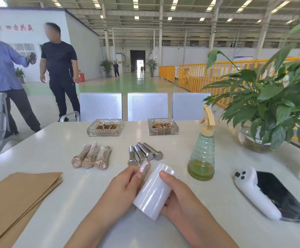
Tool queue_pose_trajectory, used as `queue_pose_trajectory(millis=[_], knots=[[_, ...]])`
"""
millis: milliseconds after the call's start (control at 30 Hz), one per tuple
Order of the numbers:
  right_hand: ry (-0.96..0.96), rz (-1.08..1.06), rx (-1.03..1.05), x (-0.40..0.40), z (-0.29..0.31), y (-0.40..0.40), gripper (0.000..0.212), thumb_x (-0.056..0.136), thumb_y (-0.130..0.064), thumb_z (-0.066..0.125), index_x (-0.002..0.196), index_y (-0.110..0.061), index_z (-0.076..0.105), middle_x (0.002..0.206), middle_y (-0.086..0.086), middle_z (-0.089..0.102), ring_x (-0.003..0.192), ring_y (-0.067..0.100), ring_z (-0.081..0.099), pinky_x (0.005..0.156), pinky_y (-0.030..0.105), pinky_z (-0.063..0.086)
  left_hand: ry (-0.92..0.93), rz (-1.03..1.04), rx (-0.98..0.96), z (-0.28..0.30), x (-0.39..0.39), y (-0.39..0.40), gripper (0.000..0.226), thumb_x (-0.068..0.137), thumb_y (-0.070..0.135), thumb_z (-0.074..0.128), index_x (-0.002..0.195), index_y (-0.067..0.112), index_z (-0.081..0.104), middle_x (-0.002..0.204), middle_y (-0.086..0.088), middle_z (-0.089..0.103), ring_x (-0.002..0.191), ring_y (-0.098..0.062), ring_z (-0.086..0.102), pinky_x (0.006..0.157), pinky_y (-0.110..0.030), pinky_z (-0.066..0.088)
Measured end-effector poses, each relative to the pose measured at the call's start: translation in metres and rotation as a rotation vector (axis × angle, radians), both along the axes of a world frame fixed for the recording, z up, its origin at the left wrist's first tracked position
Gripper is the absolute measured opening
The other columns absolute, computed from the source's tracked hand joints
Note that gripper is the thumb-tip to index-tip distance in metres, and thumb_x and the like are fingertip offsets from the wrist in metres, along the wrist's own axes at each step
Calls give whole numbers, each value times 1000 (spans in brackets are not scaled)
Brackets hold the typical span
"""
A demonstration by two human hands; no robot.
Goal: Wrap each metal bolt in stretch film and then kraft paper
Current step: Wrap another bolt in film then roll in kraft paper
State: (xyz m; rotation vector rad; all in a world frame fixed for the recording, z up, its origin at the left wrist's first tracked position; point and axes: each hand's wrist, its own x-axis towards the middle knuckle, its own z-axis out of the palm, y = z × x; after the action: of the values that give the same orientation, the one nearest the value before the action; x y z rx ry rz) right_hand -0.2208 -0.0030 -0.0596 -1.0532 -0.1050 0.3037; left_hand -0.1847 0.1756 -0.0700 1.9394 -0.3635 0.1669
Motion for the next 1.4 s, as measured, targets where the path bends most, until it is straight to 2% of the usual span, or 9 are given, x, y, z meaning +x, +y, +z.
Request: queue_pose_trajectory(millis=[133, 333, 467, 533, 667, 867, 1133, 1267, 1400], knots=[[36, -26, 65, 1, 0, -3, 49, 96, -35, 63, 136, -7, 62, 130, 19, 70, 124, 33, 66, 111, 54, 47, 85, -99, -162, 1, 2, 1, 10, 102, 24, 63, 109, 17, 65, 78, -26, 59, 52, -26, 55, 53, -34, 45], [73, 14, 231, 3, 0, -5, 51, 94, -32, 66, 137, -5, 59, 130, 23, 68, 124, 37, 65, 112, 60, 43, 169, -84, -305, 4, 1, -4, 36, 80, 33, 75, 107, 12, 67, 77, -12, 52, 69, -23, 47, 61, -33, 36], [-29, 119, 130, -1, -1, -2, 51, 96, -34, 69, 134, -1, 64, 137, 26, 62, 133, 39, 58, 116, 58, 40, 98, -155, -188, 3, -5, -10, 20, 100, 31, 63, 100, 11, 67, 74, -4, 59, 66, -14, 51, 56, -26, 41], [-58, 116, 99, -1, -4, -3, 52, 97, -33, 68, 136, 2, 62, 137, 26, 62, 133, 39, 57, 116, 58, 40, 50, -100, -115, 1, -6, -11, 22, 103, 33, 58, 103, 12, 65, 76, -12, 61, 65, -16, 52, 54, -33, 44], [-80, 88, 63, -1, -3, -4, 44, 100, -29, 65, 136, -3, 64, 136, 20, 65, 131, 33, 60, 116, 51, 41, -76, 6, 29, -2, -3, -8, 12, 104, 27, 56, 108, 17, 61, 87, -10, 68, 77, -26, 61, 76, -43, 52], [-76, 14, 14, -1, -4, -4, 43, 99, -24, 65, 137, -5, 62, 133, 18, 68, 129, 32, 62, 116, 53, 42, -205, 94, 142, -1, -2, -12, 8, 101, 29, 58, 101, 21, 57, 67, 3, 63, 57, -9, 52, 53, -20, 40], [-81, -58, -54, 0, -4, 1, 46, 90, -25, 76, 132, -10, 66, 126, 14, 72, 122, 29, 67, 111, 50, 48, -247, 147, 153, -1, -5, -11, 9, 100, 37, 58, 99, 28, 56, 67, 3, 63, 57, -12, 54, 51, -19, 40], [-113, -97, -113, 2, -6, 3, 42, 83, -31, 78, 122, -19, 73, 122, 9, 75, 116, 23, 71, 100, 40, 56, -280, 196, 180, -3, -5, -11, 13, 99, 37, 57, 91, 31, 50, 67, 12, 63, 55, -10, 55, 49, -17, 39], [-140, -125, -199, 1, -8, 7, 38, 82, -36, 79, 119, -30, 73, 121, 3, 75, 116, 20, 70, 107, 48, 50, -317, 226, 194, -2, -5, -9, 24, 98, 30, 60, 83, 41, 45, 64, 16, 61, 54, -8, 54, 49, -16, 37]])
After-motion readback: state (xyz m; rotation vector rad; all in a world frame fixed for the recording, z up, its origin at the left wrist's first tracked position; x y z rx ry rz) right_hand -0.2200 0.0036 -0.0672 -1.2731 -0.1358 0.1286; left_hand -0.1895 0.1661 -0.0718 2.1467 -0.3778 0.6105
